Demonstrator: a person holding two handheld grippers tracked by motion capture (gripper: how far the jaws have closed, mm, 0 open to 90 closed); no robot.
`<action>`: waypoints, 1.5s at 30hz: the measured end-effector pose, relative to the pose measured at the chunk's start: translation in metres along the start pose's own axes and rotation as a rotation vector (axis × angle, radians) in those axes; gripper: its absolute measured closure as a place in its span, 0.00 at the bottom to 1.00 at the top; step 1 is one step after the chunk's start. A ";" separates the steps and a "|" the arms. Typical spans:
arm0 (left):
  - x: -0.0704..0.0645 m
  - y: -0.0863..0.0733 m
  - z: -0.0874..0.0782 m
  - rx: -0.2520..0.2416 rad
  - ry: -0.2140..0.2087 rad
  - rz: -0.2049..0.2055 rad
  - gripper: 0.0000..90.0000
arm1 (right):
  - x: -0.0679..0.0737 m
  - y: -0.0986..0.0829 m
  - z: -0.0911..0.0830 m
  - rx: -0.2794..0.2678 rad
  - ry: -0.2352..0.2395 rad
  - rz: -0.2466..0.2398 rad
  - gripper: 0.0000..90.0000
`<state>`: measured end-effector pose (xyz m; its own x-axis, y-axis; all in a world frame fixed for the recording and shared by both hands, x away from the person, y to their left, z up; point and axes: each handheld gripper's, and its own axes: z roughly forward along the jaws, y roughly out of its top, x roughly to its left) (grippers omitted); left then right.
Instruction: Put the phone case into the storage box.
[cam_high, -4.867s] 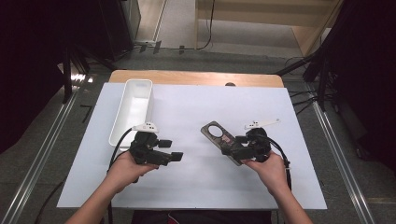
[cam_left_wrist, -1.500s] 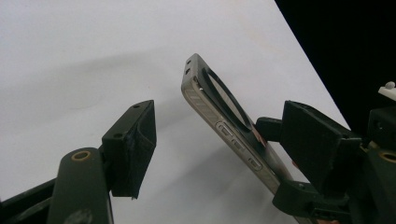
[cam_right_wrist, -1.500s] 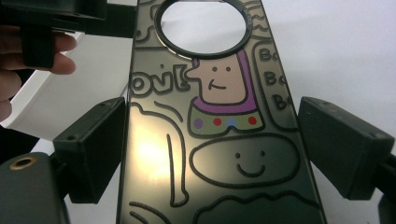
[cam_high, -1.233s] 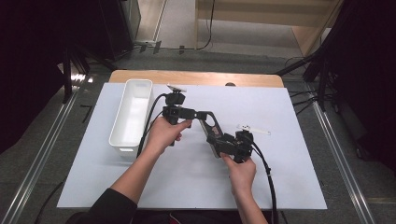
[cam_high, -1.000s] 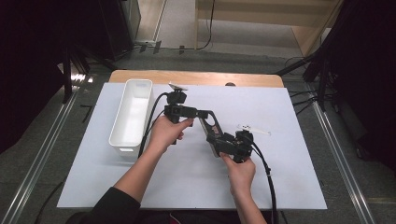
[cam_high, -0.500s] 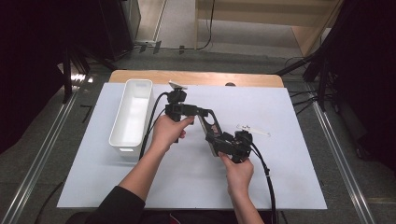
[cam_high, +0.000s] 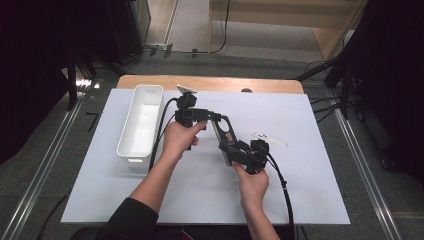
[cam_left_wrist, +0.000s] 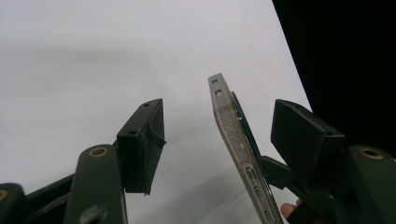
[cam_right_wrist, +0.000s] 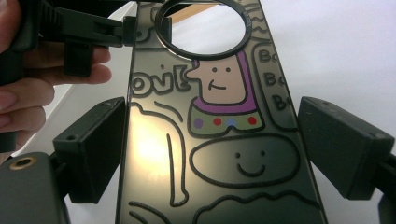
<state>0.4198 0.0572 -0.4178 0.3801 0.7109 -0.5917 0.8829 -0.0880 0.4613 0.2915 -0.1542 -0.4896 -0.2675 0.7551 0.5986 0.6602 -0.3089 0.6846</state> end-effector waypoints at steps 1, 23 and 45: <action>0.000 0.000 0.000 0.000 0.001 -0.001 0.39 | 0.000 0.000 0.000 -0.001 -0.002 0.000 0.11; -0.008 -0.002 0.007 -0.034 0.022 -0.001 0.54 | 0.006 -0.006 0.005 -0.037 -0.019 0.010 0.12; -0.008 -0.005 0.011 -0.053 -0.006 -0.034 0.69 | 0.008 -0.009 0.005 -0.053 -0.029 0.009 0.11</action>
<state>0.4155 0.0443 -0.4233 0.3521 0.7086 -0.6114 0.8795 -0.0270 0.4752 0.2868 -0.1427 -0.4932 -0.2410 0.7685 0.5927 0.6243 -0.3448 0.7010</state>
